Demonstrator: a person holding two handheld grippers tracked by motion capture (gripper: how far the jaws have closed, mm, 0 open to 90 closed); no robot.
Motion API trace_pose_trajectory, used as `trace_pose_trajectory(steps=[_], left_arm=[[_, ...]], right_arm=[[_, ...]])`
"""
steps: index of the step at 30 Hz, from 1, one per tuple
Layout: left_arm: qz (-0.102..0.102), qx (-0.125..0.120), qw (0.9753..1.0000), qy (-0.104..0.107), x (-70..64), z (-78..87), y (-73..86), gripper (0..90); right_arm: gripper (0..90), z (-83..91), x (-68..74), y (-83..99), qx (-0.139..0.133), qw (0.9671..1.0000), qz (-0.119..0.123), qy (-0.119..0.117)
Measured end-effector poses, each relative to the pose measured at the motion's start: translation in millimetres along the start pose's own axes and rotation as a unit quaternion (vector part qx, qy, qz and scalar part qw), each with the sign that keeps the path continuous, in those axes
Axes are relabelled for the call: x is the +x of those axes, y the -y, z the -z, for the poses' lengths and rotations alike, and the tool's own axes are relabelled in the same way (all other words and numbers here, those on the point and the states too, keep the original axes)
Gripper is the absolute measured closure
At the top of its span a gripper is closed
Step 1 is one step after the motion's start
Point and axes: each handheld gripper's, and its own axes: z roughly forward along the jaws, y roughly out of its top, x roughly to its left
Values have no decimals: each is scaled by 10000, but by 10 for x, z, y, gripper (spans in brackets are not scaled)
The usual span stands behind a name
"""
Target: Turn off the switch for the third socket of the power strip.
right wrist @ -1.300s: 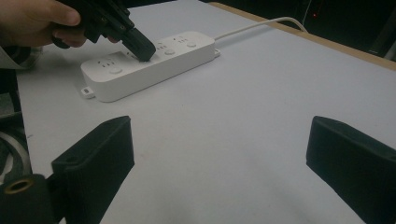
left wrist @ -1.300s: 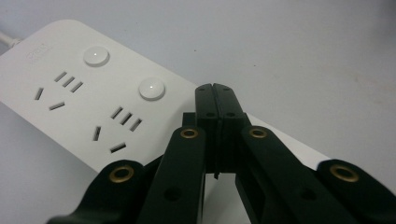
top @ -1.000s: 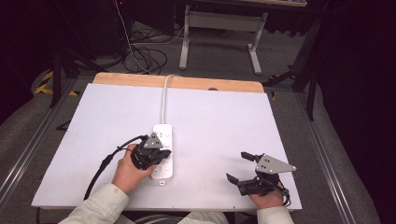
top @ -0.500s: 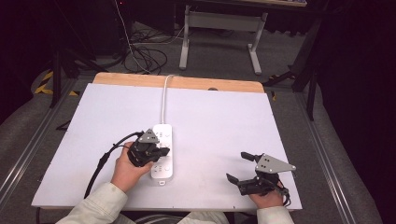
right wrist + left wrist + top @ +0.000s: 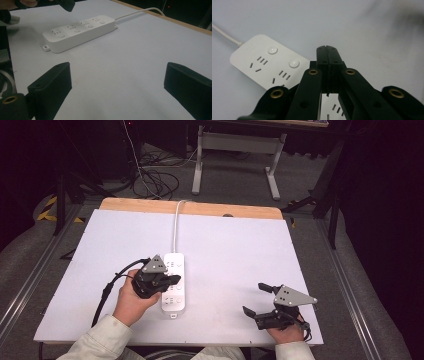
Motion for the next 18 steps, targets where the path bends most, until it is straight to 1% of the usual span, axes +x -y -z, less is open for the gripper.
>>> trace_pose_trajectory(steps=[2, 4, 6, 7, 8, 9, 11, 12, 14, 16, 18], left_arm=[[-37, -9, 10000, -27, -24, 32, -26, 900], [-70, -33, 10000, -6, -39, 69, -49, 899], [-41, -32, 10000, 22, -41, 95, -61, 899], [-69, -44, 10000, -10, -35, 105, -64, 898], [-37, -39, 10000, -12, -38, 110, -61, 897], [-74, -43, 9999, -64, -32, 112, -62, 873], [-27, -52, 9999, -137, -25, 116, -63, 720], [-8, -57, 9999, -94, -23, 127, -64, 653], [14, -122, 9999, -83, -27, 169, -70, 625], [-5, -170, 9998, -42, -36, 208, -84, 582], [-50, -196, 9998, -58, -51, 253, -101, 520]], right_arm=[[79, 0, -1, 2, -12, 10000, -10, -2], [79, 1, 1, 3, -6, 10000, -9, -10], [79, 1, 2, 3, -6, 10000, -7, -8], [79, 1, 0, 3, -7, 10000, -7, -7], [79, 0, -1, 2, -13, 10000, -9, -1], [79, -1, -1, 2, -10, 10000, -10, -3], [79, -2, 0, 2, 13, 10000, 11, 0], [79, -1, 2, 2, 7, 10000, 5, 1], [78, 3, 1, 3, 6, 10000, -8, 2], [79, 3, 0, 4, -5, 10000, -7, -3], [79, 3, 0, 3, -8, 10000, -2, -7]])
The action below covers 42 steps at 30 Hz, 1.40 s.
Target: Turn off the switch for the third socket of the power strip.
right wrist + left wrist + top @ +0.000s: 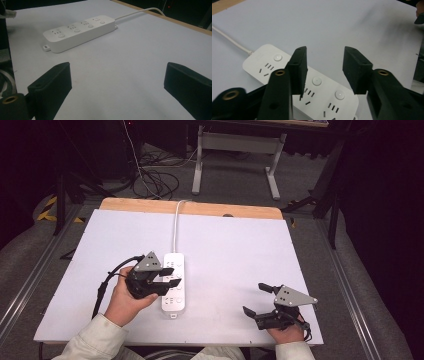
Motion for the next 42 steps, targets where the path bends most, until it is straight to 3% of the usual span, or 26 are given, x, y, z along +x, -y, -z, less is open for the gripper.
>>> trace_pose_trajectory(steps=[4, 6, 11, 16, 20, 29, 36, 42], left_arm=[[-60, -149, 9999, 7, -3, 86, -26, 375], [44, -207, 9997, 90, 22, 134, -29, 365], [127, -373, 9992, 23, 84, 244, -19, 329], [154, -490, 9986, -159, 150, 345, 13, 272], [37, -563, 9979, -307, 187, 441, 54, 246], [-223, -686, 9948, -717, 189, 615, 214, 184], [-127, -856, 9939, -689, 230, 673, 393, 170], [-68, -840, 9936, -748, 281, 690, 561, 113]], right_arm=[[79, 6, 3, 1, 7, 10000, 7, 6], [78, 11, 4, 1, -4, 10000, 13, 6], [79, 11, 6, 1, -2, 10000, 15, 7], [79, 7, 1, 1, -6, 10000, -7, -9], [78, 23, 2, 2, -22, 10000, 7, 11], [80, 19, -2, 3, -17, 10000, -6, 4], [80, 24, -1, 2, -16, 10000, -1, 5], [80, 24, -2, 3, -39, 10000, -11, -6]])
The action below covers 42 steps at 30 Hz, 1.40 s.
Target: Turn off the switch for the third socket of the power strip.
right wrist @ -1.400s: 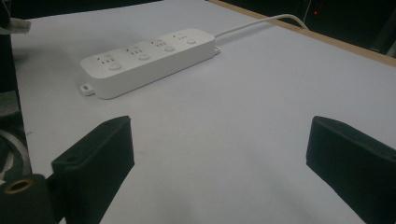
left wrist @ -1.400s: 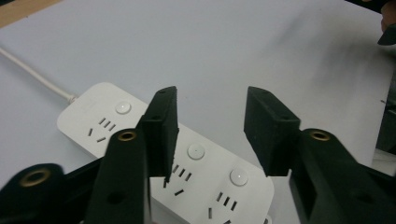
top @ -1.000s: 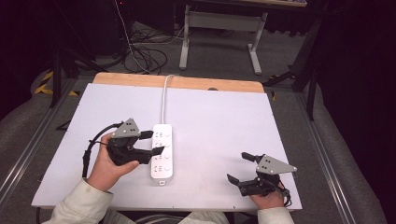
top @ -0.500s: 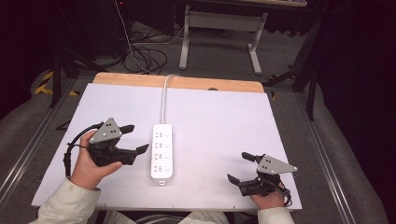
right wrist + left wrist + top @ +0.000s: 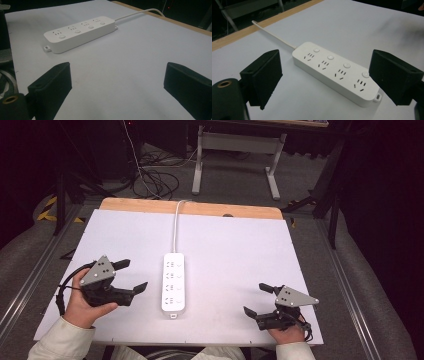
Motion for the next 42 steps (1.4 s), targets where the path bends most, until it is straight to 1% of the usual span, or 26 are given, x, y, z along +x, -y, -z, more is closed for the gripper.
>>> trace_pose_trajectory(steps=[3, 7, 11, 16, 18, 20, 23, 24, 25, 26, 28, 29, 30, 31, 33, 38, 41, 42], left_arm=[[1, -24, 10000, -28, 35, 21, 95, 108], [63, -43, 9999, -83, 74, 67, 233, 104], [193, -71, 9997, -124, 127, 125, 365, 93], [446, -110, 9989, -118, 204, 174, 524, 100], [482, -122, 9987, -116, 231, 194, 584, 112], [469, -140, 9987, -145, 251, 214, 634, 111], [516, -155, 9985, -108, 266, 245, 695, 106], [460, -138, 9988, -119, 276, 252, 714, 106], [484, -118, 9987, -131, 272, 252, 735, 106], [435, -54, 9989, -164, 283, 257, 751, 107], [465, 150, 9986, -187, 289, 260, 787, 133], [471, 183, 9985, -220, 285, 258, 810, 138], [442, 235, 9985, -209, 292, 264, 832, 135], [520, 259, 9981, -190, 291, 267, 855, 136], [554, 310, 9978, -176, 303, 283, 897, 134], [568, 383, 9973, -256, 336, 330, 990, 128], [684, 374, 9966, -278, 352, 351, 1024, 125], [756, 371, 9960, -302, 354, 351, 1025, 121]], right_arm=[[80, 5, 1, -3, 5, 10000, 24, 26], [80, 2, 2, -3, 14, 10000, 16, 22], [80, -1, 1, -1, 22, 10000, 19, 14], [80, -4, 4, -2, 31, 10000, 28, 23], [80, -5, 3, -2, 32, 10000, 28, 25], [80, -6, 3, -1, 40, 10000, 23, 21], [80, -9, 2, 1, 38, 10000, 6, 11], [80, -11, 1, 2, 41, 10000, 3, 9], [80, -13, 1, 3, 48, 10000, 0, 7], [80, -13, 1, 3, 66, 10000, -2, 7], [79, -17, -1, 5, 83, 10000, 5, 0], [78, -20, -3, 6, 84, 10000, 7, -2], [78, -23, -4, 7, 88, 10000, 7, -12], [77, -24, -3, 8, 97, 10000, 10, -12], [77, -27, -5, 8, 100, 9999, 7, -15], [77, -33, -2, 9, 121, 9999, -13, -38], [76, -40, -7, 14, 130, 9999, -6, -50], [76, -42, -8, 15, 138, 9999, -23, -47]])
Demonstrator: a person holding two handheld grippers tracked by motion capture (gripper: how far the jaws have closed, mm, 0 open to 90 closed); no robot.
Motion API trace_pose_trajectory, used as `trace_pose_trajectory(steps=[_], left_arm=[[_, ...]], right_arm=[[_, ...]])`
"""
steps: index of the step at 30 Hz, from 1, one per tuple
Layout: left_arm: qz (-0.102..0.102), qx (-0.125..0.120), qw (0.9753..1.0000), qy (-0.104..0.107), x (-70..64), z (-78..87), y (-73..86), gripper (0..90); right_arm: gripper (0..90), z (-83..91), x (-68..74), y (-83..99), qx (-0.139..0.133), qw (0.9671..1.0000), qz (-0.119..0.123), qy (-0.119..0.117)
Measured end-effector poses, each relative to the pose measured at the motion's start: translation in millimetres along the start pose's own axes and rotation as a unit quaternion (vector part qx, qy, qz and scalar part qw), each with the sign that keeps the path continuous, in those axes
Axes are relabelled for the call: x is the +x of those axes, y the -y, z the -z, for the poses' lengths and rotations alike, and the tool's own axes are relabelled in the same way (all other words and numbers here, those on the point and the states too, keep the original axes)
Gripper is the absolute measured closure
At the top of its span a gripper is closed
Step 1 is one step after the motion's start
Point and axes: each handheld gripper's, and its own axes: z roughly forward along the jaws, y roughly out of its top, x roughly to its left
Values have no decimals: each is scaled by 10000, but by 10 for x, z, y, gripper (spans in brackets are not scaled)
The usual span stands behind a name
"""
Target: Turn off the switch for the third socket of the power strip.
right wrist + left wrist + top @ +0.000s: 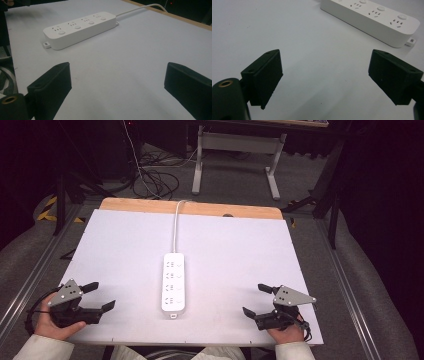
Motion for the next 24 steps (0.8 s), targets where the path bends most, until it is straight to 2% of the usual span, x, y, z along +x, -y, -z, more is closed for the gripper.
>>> trace_pose_trajectory(steps=[3, 5, 12, 16, 20, 24], left_arm=[[161, -48, 9998, -55, 10, -22, -15, 126], [186, -78, 9998, -62, 6, -31, -27, 127], [-36, -238, 9996, -175, -25, 8, -42, 131], [-119, -251, 9995, -140, -43, 1, -48, 131], [-104, -151, 9997, -151, -51, -5, -50, 133], [104, 13, 9999, -7, -32, -28, -53, 140]], right_arm=[[76, 0, -2, 2, 7, 10000, 5, -2], [75, -1, -2, 1, 13, 10000, 7, 4], [76, -9, -1, 1, 27, 10000, 6, 13], [76, -9, -3, 2, 30, 10000, 14, 13], [76, -12, -3, 2, 35, 10000, 7, 10], [75, -12, -3, 3, 37, 10000, -16, 10]])
